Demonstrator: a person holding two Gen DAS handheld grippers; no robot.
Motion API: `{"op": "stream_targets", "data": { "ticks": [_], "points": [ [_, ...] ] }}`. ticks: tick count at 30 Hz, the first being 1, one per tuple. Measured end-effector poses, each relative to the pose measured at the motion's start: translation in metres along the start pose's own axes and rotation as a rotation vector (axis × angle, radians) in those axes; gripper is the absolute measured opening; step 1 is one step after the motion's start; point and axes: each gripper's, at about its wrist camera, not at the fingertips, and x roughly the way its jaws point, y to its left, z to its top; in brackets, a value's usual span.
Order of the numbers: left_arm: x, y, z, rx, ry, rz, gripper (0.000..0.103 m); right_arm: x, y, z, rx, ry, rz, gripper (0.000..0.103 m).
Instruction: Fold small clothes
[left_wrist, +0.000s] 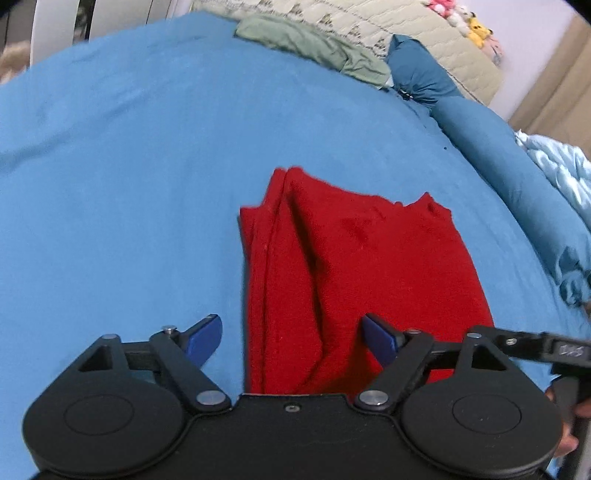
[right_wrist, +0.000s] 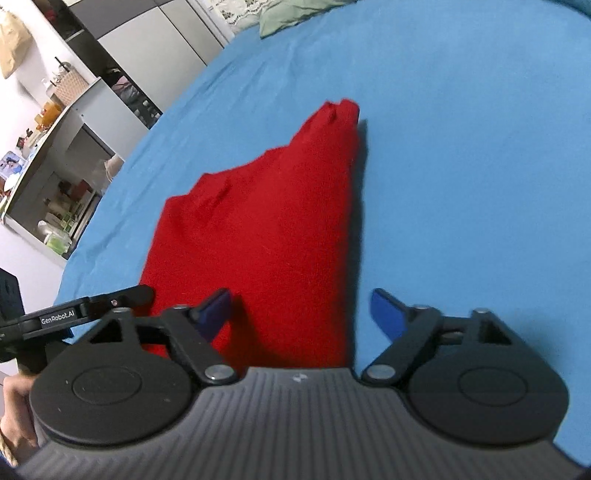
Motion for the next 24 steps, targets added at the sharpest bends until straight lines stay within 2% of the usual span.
{"op": "stream_targets", "data": {
  "ticks": [1,2,3,4,6,8,12,15,20,24],
  "points": [
    [0.002,0.001,-0.001,-0.009,0.004,-0.012,0.076,0.005,-0.002,-0.001,0.011,0.002,0.012,0.078],
    [0.004,0.002,-0.003,-0.014,0.01,-0.026,0.064,0.009,-0.002,-0.002,0.015,-0.001,0.021,0.071],
    [0.005,0.0,-0.002,-0.018,0.018,-0.047,0.055,0.011,0.0,-0.003,0.011,-0.003,0.032,0.058],
    [0.005,-0.002,-0.001,-0.028,0.025,-0.068,0.038,0.01,0.002,-0.003,-0.004,-0.009,0.035,0.047],
    [-0.003,-0.012,0.002,-0.008,0.01,-0.049,0.029,0.003,0.009,-0.001,-0.032,-0.03,0.039,0.039],
    [-0.015,-0.024,0.002,0.025,-0.018,-0.044,0.022,-0.004,0.016,0.003,-0.026,-0.047,0.059,0.037],
    [-0.055,-0.051,-0.002,0.038,-0.073,-0.106,0.019,-0.05,0.027,0.007,-0.036,-0.082,0.108,0.037],
    [-0.092,-0.082,-0.019,0.091,-0.117,-0.128,0.019,-0.098,0.029,-0.002,-0.079,-0.088,0.128,0.037],
    [-0.13,-0.127,-0.076,0.122,-0.11,-0.183,0.018,-0.171,0.006,-0.043,-0.093,-0.087,0.134,0.037],
    [-0.129,-0.144,-0.134,0.128,-0.073,-0.155,0.016,-0.196,-0.024,-0.093,-0.087,-0.053,0.09,0.037]
  ]
}}
